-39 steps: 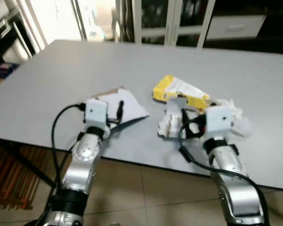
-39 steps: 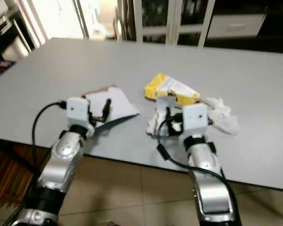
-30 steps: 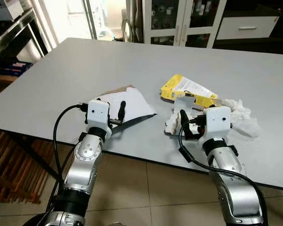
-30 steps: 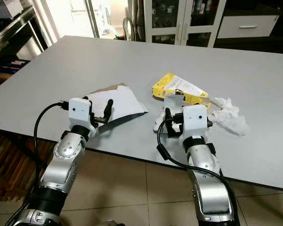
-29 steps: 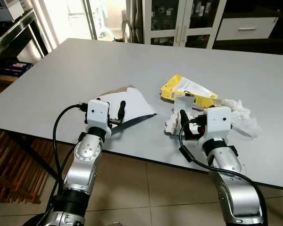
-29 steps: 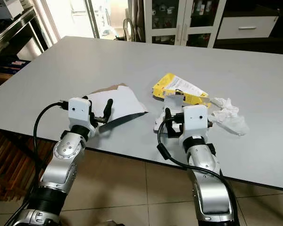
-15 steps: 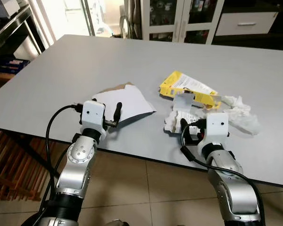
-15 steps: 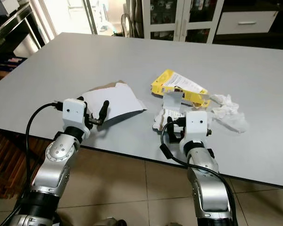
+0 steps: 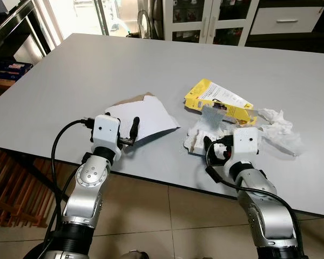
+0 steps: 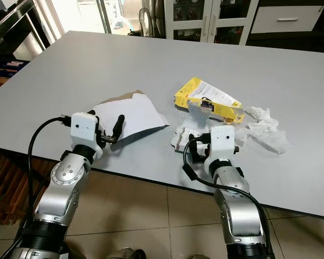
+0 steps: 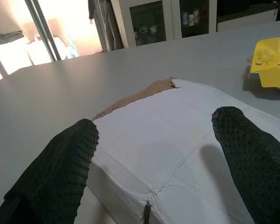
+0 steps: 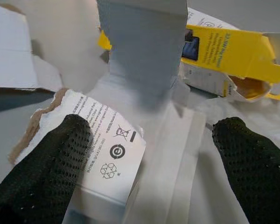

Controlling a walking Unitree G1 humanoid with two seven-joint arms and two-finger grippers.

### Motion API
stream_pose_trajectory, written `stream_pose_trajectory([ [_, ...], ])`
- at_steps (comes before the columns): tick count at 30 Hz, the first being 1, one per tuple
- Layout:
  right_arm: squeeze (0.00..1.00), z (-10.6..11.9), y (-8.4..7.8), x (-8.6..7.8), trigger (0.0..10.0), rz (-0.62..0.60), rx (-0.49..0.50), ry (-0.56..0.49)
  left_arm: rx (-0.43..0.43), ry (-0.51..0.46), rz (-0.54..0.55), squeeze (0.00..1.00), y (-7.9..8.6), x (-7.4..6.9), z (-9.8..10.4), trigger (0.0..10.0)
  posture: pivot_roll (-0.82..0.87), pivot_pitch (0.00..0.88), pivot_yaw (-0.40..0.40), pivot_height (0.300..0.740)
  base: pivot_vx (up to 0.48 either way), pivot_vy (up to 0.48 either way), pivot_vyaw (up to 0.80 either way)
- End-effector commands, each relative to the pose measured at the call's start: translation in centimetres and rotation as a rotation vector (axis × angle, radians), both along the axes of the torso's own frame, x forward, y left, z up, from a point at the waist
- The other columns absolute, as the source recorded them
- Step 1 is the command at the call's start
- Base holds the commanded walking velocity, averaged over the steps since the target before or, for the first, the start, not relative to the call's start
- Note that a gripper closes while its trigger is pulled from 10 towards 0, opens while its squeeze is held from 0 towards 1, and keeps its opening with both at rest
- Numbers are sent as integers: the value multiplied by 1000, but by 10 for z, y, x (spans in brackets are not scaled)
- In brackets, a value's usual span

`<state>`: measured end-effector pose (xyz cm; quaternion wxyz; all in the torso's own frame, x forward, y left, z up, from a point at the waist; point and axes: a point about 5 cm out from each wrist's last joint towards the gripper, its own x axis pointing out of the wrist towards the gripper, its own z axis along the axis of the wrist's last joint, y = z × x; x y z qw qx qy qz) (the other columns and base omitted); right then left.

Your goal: Picking trash to rubbish bin

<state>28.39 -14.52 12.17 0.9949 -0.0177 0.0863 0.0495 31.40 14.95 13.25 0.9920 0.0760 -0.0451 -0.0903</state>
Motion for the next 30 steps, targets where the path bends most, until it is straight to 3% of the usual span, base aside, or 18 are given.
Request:
stream_pose_trajectory([
  [1, 0, -3, 4, -1, 10000, 30, 17, 14, 12, 1, -5, 0, -1, 0, 1, 10000, -28, 110, 67, 740, 0, 0, 0],
  [11, 0, -5, 9, -4, 10000, 80, 28, 25, 11, 4, -8, 0, -3, 0, 1, 10000, -35, 110, 64, 740, 0, 0, 0],
  [24, 0, 13, 15, -3, 10000, 117, 43, -74, 10, 6, -6, 0, -4, -1, 0, 10000, -36, 111, 62, 740, 0, 0, 0],
  [30, 0, 5, 15, -4, 10000, 121, 48, -38, 12, 8, -8, 0, -5, -1, -1, 10000, -38, 113, 64, 740, 0, 0, 0],
])
